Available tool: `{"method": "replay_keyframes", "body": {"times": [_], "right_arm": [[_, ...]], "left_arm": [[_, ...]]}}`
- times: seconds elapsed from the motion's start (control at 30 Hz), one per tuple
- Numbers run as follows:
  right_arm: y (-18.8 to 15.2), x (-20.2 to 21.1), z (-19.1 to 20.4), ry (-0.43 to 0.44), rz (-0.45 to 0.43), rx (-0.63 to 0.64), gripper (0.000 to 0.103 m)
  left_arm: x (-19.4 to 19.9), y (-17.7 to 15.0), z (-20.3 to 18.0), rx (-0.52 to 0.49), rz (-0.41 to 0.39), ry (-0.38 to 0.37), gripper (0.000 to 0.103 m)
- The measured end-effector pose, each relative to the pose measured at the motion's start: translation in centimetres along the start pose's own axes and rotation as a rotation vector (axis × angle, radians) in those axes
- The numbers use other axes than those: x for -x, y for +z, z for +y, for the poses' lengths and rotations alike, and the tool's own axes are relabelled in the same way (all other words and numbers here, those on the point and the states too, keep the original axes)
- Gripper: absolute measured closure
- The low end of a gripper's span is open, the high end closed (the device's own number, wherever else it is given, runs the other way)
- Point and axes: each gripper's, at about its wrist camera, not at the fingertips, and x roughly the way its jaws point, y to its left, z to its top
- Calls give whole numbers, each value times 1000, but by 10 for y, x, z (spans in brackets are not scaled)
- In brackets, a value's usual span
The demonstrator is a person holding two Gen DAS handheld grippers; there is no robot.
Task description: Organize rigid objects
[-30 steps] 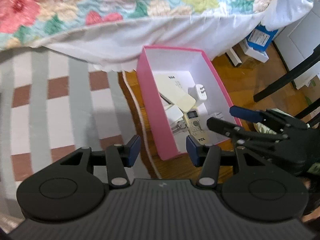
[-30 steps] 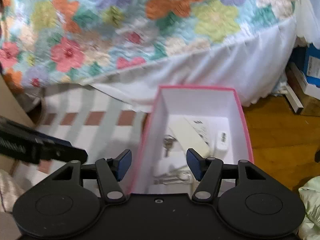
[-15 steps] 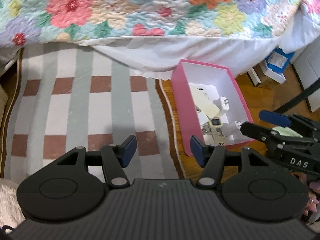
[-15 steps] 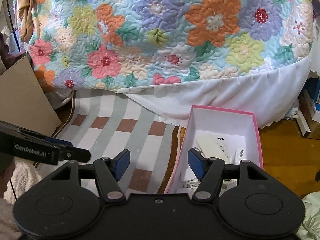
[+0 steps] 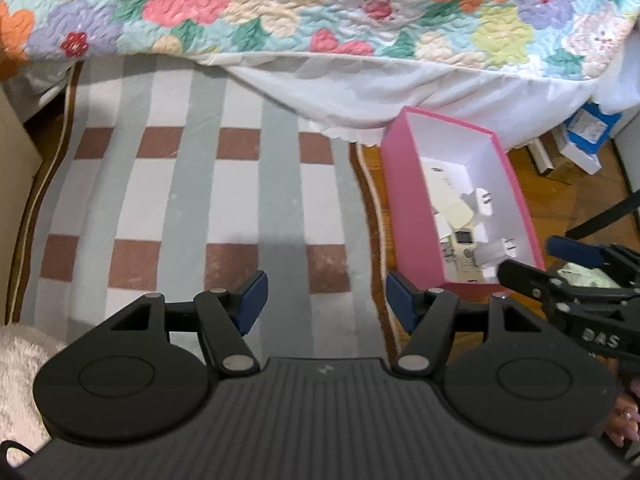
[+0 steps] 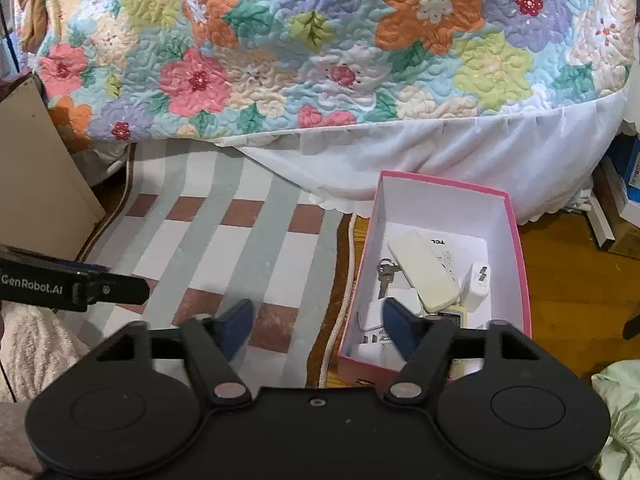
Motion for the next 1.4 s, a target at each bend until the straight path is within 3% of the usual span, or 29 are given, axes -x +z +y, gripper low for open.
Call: {"method": "replay_keyframes", "body": {"times": [0.03, 0.07, 0.17, 0.27, 0.7, 1.4], "right_arm": [[0, -1, 1, -8, 1, 3, 14], [-1, -2, 3, -22, 6, 8, 8], [0, -9, 10, -131, 62, 13, 7], [1, -15, 14, -195, 94, 44, 7], [1, -22, 11, -183, 200, -72, 7], [-2, -26, 8, -205, 243, -48, 7]], "left_arm": [[-2, 0, 1, 12, 7, 26, 17], [-5, 0, 2, 23, 11, 55, 14], [-10, 0, 3, 10, 31, 118, 12], [-15, -1, 5, 9, 74, 130, 12], [-8, -4, 10, -5, 103, 180, 12], [-10, -4, 8, -40, 133, 211, 11]]}}
